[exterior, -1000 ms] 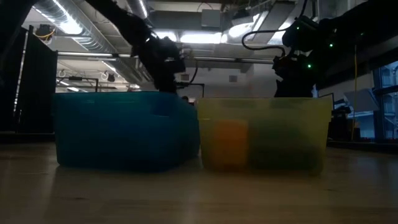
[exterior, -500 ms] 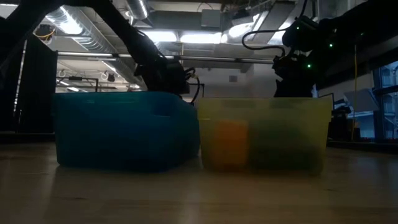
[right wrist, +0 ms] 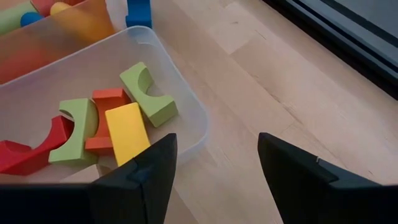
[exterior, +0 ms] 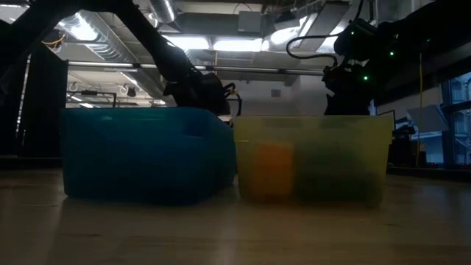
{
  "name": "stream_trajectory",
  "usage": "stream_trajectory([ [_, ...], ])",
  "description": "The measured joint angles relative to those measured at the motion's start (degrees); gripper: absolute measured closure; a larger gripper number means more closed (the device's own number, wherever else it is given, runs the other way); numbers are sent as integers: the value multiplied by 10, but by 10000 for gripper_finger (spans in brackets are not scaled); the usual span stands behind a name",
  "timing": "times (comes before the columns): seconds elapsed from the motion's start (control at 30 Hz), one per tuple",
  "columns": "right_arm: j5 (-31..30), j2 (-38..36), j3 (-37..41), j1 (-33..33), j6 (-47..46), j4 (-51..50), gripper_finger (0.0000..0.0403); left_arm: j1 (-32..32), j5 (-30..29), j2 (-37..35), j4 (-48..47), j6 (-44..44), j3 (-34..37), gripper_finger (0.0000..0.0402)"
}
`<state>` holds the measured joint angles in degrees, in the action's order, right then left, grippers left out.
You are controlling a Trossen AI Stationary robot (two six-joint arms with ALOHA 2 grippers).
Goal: Sort blocks by size
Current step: Put the blue arch block into the transparent bin
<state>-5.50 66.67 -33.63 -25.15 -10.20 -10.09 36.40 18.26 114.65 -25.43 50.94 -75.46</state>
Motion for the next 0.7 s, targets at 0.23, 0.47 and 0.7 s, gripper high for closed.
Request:
stream_trajectory([
  [0.23, 1, 0, 0, 0, 0, 0, 178, 0, -4, 1, 0, -16, 0, 238],
  [0.47, 11, 0, 0, 0, 2, 3, 178, -2, -14, -7, -6, -75, -2, 238],
  [0.7, 12, 0, 0, 0, 1, 3, 178, -3, -15, -12, -7, -106, -13, 238],
])
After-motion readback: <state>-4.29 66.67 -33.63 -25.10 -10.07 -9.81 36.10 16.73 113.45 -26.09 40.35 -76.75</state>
